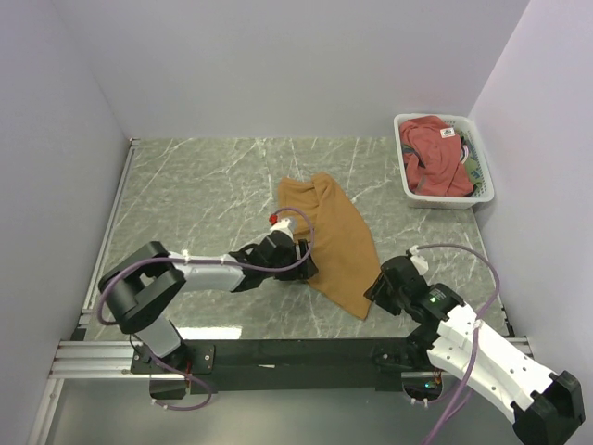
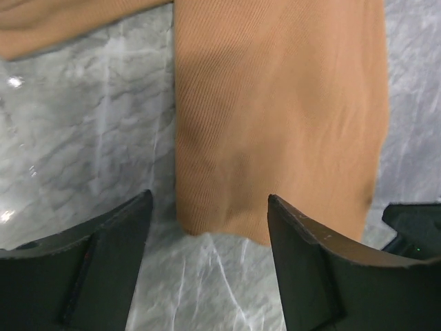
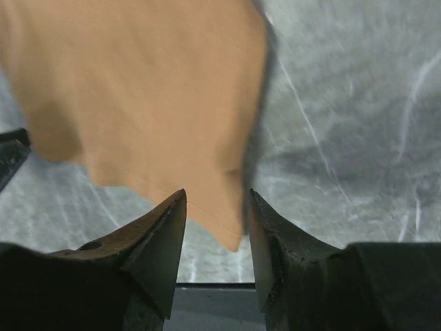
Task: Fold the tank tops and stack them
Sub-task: Flatten the tank top out, then fold the tank top
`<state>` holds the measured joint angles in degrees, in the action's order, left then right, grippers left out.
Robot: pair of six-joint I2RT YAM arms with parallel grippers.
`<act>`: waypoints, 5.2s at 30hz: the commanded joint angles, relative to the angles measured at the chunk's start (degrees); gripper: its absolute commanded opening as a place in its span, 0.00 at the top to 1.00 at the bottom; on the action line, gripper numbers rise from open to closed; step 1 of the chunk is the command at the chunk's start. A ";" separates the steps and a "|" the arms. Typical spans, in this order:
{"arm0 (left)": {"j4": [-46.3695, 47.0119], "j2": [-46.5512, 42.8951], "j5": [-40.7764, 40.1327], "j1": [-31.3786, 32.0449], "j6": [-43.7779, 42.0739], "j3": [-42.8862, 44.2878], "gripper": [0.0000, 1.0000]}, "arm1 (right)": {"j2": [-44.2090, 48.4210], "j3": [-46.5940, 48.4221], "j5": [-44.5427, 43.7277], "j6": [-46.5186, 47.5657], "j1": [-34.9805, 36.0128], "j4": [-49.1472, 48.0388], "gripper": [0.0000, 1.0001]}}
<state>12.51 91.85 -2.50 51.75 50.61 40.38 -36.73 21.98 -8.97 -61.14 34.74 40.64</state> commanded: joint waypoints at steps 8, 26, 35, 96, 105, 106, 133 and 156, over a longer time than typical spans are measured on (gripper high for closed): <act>-0.73 6.49 -3.56 1.34 -1.21 5.58 0.36 | -0.01 -5.71 4.22 -2.31 0.33 -2.23 0.52; -23.48 -16.77 -22.10 0.02 -4.99 16.91 0.99 | -11.60 33.98 -5.09 15.08 0.33 -2.94 1.00; -35.89 -31.47 -28.61 -0.86 -10.00 31.86 0.99 | -19.17 59.04 -3.60 23.52 0.33 -0.65 1.00; -26.76 -29.37 -11.92 -26.26 9.51 -11.19 0.56 | -31.91 13.46 11.35 28.45 -22.44 -26.49 0.48; -19.02 -22.60 -8.04 -26.26 8.36 -14.10 0.56 | -34.28 10.89 9.76 27.57 -23.75 -28.60 0.51; -19.54 -22.51 -8.83 -26.26 8.45 -14.10 0.57 | -34.46 11.07 9.85 27.48 -23.84 -28.60 0.51; -25.87 -33.67 -7.96 -25.73 10.04 -19.02 0.99 | -34.98 8.26 10.29 24.14 -19.54 -25.44 0.55; -37.12 -50.18 1.27 -24.33 12.67 -19.37 1.00 | -10.13 12.39 12.12 22.04 -18.39 -3.03 0.98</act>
<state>-21.52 44.56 -4.05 26.72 61.39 20.99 -49.89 32.73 1.39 -37.89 15.99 31.46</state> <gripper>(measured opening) 0.013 0.017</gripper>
